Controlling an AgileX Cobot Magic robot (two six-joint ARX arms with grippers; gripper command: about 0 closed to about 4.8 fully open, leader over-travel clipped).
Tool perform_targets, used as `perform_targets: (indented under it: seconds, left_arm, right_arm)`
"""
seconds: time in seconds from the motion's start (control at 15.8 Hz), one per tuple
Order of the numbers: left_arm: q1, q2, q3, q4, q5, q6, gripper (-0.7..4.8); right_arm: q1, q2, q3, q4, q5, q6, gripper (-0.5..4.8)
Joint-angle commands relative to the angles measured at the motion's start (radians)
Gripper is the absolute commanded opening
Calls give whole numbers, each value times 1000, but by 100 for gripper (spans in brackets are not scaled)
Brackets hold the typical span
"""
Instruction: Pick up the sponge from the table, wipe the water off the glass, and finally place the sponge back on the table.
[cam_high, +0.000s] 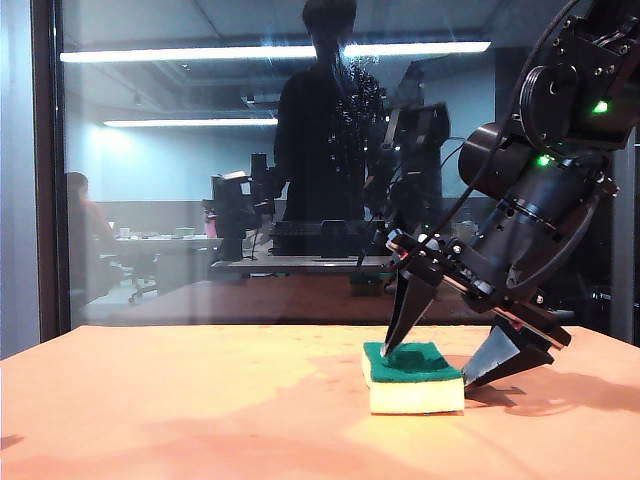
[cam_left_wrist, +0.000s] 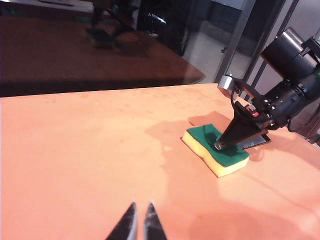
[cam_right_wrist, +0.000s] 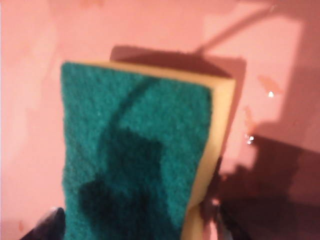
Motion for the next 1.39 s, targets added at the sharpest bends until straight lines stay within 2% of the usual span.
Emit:
perform_targets:
  seconds: [0.06,0.13,0.25,0.51,0.76,1.01,1.27,1.39]
  left_arm:
    - [0,1,2,-13,8,-3,25]
    - [0,1,2,-12,8,-3,25]
    - [0,1,2,-13,8,-3,25]
    - [0,1,2,-12,8,-3,25]
    - [0,1,1,-8,-1,2,25]
    - [0,1,1,28,-47,2,24]
    - [0,1,0,89,-68,2,24]
    - [0,1,0,169,-68,2,24]
  right_arm:
    - [2,32,0,37,23,7,202]
    - [2,32,0,50,23,7,112]
    - [1,32,0,83,23,7,-11]
    - [1,32,0,152,18,7,-9]
    - [1,13,0,157,20,-2,-9]
    - [1,-34,0,206,50,-9,-9]
    - [0,-73,32,266,83,-9,-9]
    - [-2,-74,88,270,84,-41,-9]
